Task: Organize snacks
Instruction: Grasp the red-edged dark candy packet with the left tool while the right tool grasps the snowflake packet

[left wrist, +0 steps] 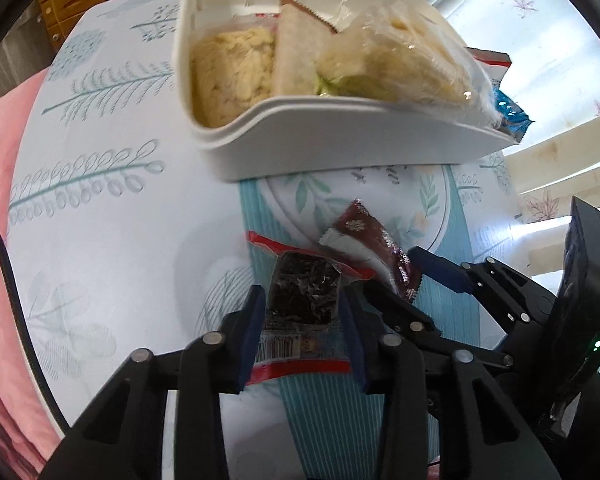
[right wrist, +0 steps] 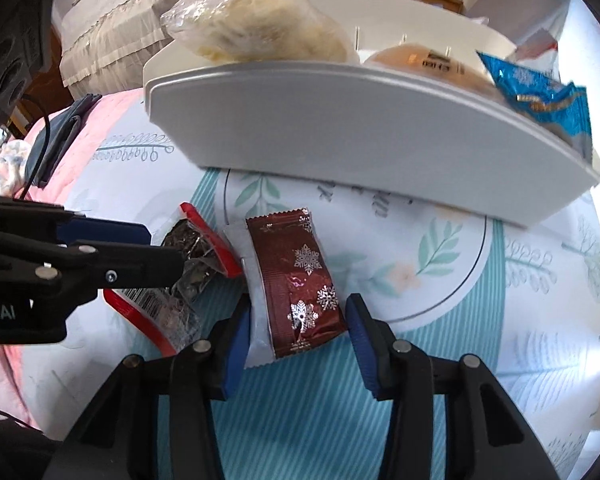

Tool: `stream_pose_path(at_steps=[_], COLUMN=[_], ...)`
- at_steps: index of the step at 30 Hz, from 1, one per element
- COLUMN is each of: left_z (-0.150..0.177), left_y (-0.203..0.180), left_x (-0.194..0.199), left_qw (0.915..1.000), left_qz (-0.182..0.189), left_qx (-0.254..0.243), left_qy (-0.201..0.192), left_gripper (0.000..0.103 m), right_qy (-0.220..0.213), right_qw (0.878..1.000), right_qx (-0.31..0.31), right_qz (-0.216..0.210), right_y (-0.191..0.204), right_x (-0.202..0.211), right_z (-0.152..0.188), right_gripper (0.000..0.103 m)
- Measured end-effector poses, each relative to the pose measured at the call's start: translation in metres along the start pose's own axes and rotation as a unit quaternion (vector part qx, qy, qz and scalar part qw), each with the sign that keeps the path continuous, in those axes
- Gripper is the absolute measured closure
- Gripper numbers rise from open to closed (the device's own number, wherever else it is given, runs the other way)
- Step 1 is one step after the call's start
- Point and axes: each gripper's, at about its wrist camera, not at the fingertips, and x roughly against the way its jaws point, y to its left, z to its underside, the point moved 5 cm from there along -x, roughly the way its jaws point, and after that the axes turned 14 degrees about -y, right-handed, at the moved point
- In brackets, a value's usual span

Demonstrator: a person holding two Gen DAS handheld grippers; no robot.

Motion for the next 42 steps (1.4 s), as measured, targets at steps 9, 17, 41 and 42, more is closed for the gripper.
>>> stream_pose_path(at_steps=[9, 17, 41, 42], left_z=[0.009, 0.009, -0.01, -0.009], left_y=[0.02, -0.007, -0.04, -0.036], left_x=[0.003, -0.005, -0.027, -0.027], left_qw=[0.9986, 0.999, 0.9956, 0.9943], left_qz=[-0.004, -0.003, -0.058, -0.063], left_qx=[0.044, 0.014, 0.047, 0.059], left_qy=[0.029, 0.043, 0.057, 0.061], left_gripper=[0.084, 0.048, 0.063, 0.063], right_qy=[0.019, 0.016, 0.008, 0.005], right_qw=[0.998, 0.993, 0.993, 0.993], right_qx=[-0.066, -0.114, -0.042, -0.034], right_qz=[-0.002, -0.001, -0.109, -0.116], right_y=[-0.009, -0.02, -0.006, -0.006], right_x=[0.015, 0.034, 0.067, 0.067], right_z=[0.009, 0.019, -0.023, -0.028], right_gripper=[0.077, 0.077, 0.077, 0.077])
